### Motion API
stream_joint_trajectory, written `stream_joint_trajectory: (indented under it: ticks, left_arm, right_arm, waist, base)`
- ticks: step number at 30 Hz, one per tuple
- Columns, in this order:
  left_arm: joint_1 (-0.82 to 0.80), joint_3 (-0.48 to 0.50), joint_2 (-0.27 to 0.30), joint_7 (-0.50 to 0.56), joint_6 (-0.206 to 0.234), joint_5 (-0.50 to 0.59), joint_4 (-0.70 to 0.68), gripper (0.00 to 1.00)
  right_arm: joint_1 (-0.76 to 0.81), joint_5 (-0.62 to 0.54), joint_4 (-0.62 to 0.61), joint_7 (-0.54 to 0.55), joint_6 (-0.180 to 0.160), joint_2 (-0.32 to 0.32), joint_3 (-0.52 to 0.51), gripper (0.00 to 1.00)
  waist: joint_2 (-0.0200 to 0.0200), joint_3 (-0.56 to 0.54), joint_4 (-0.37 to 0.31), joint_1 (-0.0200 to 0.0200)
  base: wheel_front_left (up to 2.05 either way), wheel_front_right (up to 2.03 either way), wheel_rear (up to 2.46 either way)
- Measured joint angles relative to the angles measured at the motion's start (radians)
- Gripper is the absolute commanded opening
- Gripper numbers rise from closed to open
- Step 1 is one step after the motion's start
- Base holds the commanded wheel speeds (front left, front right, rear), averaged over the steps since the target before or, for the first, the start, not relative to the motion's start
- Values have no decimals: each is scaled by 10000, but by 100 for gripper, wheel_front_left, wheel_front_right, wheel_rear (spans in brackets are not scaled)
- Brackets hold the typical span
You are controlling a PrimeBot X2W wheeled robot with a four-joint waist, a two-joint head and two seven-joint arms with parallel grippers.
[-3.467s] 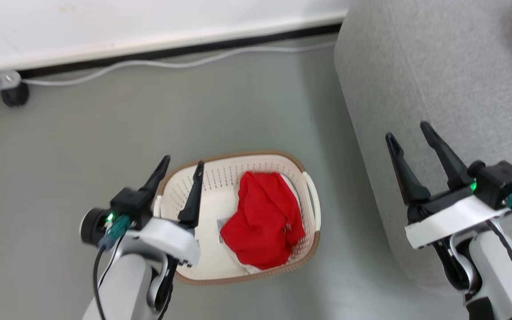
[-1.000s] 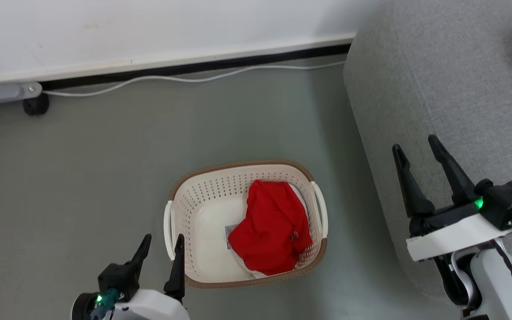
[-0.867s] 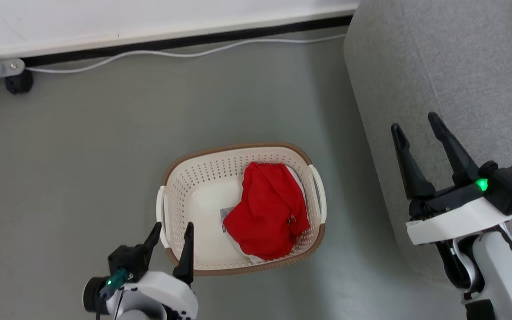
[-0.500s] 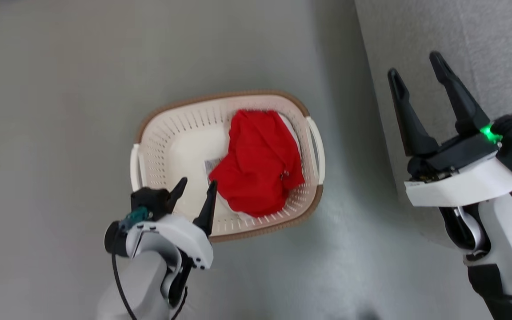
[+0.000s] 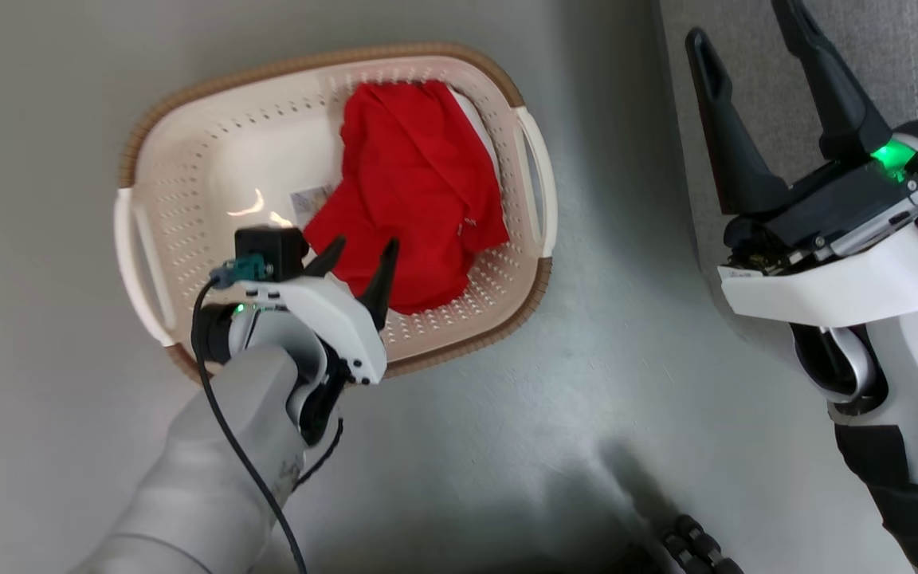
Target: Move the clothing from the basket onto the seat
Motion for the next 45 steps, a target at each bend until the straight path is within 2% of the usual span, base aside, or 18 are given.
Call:
stream_joint_trajectory:
  ticks: [10, 21, 33, 35, 42, 45]
  left_arm:
    - [-1591, -1141, 27, 533, -33, -865, 932, 100]
    - [-2650, -1994, 44, 660, 339, -1404, 1448, 100]
    - [-3193, -3181, 58, 1158, 1118, -1371, 2029, 100]
    - [-3225, -3348, 59, 1198, 1200, -1254, 2067, 100]
    - [-3488, -4424, 65, 1521, 1889, -510, 2295, 100]
    - [-3551, -4800, 71, 1774, 2008, -311, 2341, 100]
  right_arm:
    - [-729, 82, -351, -2, 0, 236, 341, 100]
    - [-914, 84, -568, -2, 0, 349, 566, 100]
    - [-901, 86, -673, -2, 0, 362, 566, 100]
    - [-893, 86, -685, -2, 0, 364, 564, 100]
    - [-862, 86, -755, -2, 0, 364, 545, 100]
    - [-844, 86, -826, -2, 0, 362, 546, 100]
  waist:
    - [0, 1154, -673, 0]
    - [0, 1839, -1014, 0]
    - [0, 2009, -1058, 0]
    - [0, 2016, -1063, 0]
    - [0, 2057, -1057, 0]
    - [0, 2060, -1046, 0]
  base:
    - [0, 0, 0]
    - [0, 0, 0]
    - [0, 0, 0]
    - [0, 0, 0]
    - [0, 0, 0]
    - [0, 0, 0]
